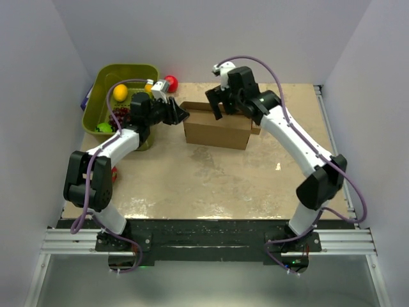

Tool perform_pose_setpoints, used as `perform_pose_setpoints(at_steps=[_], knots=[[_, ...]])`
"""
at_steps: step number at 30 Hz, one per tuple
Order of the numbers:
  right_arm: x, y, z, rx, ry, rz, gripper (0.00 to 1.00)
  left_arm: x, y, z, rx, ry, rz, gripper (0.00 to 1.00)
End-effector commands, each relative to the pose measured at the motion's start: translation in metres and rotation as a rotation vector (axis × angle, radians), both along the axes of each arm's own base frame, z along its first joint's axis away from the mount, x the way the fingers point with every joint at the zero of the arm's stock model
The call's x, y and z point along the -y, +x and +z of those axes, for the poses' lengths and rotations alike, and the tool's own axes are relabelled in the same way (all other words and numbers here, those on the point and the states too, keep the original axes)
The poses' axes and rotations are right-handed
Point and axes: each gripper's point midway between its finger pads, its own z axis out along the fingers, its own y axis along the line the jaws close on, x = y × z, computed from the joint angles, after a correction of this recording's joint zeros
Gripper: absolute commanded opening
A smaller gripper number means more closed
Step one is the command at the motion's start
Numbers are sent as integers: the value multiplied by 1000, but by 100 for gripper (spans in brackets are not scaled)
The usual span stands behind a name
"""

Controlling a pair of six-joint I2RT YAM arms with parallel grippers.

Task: Fold the paper box

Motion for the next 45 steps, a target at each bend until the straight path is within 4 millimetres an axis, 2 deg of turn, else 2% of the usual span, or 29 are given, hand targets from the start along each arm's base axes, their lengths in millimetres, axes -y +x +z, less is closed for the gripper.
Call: perform_pose_setpoints(at_steps=[1, 2, 3, 5, 6, 7, 11, 12, 14, 15, 17, 22, 23, 33, 41, 45], knots=[[53, -7, 17, 86, 39, -267, 99, 0, 2, -8, -18, 43, 7, 44], [64, -13, 32, 130, 73, -304, 99, -1, 2, -8, -17, 48, 13, 44], [71, -19, 17, 109, 51, -318, 99, 0, 1, -7, -16, 54, 12, 44], [92, -26, 24, 149, 63, -390, 99, -1, 1, -4, -14, 59, 15, 44], [98, -30, 15, 136, 47, -397, 99, -1, 1, -3, -13, 63, 17, 44], [109, -30, 13, 136, 44, -427, 99, -2, 0, -2, -11, 64, 18, 44], [125, -32, 0, 133, 40, -463, 98, -2, 0, -2, -10, 85, 24, 43], [130, -32, -9, 120, 34, -466, 95, -2, 0, -1, -7, 88, 24, 43], [131, -28, -14, 123, 50, -461, 89, -1, -1, -1, -9, 88, 23, 43], [131, -28, -23, 110, 45, -454, 78, -1, -1, -2, -11, 88, 23, 43], [132, -25, -25, 109, 57, -443, 66, -1, -1, -3, -15, 90, 21, 42], [126, -19, -28, 119, 88, -402, 51, 4, -2, -7, -38, 71, 3, 38], [124, -17, -30, 116, 86, -392, 46, 6, -4, -6, -46, 56, -9, 37], [114, -10, -31, 118, 104, -358, 27, 10, -11, 1, -82, 17, -17, 33], [112, -4, -35, 88, 111, -378, 9, 12, -10, -6, -99, 18, -21, 30], [112, -1, -34, 68, 115, -409, 8, 11, -10, -7, -100, 37, -12, 29]])
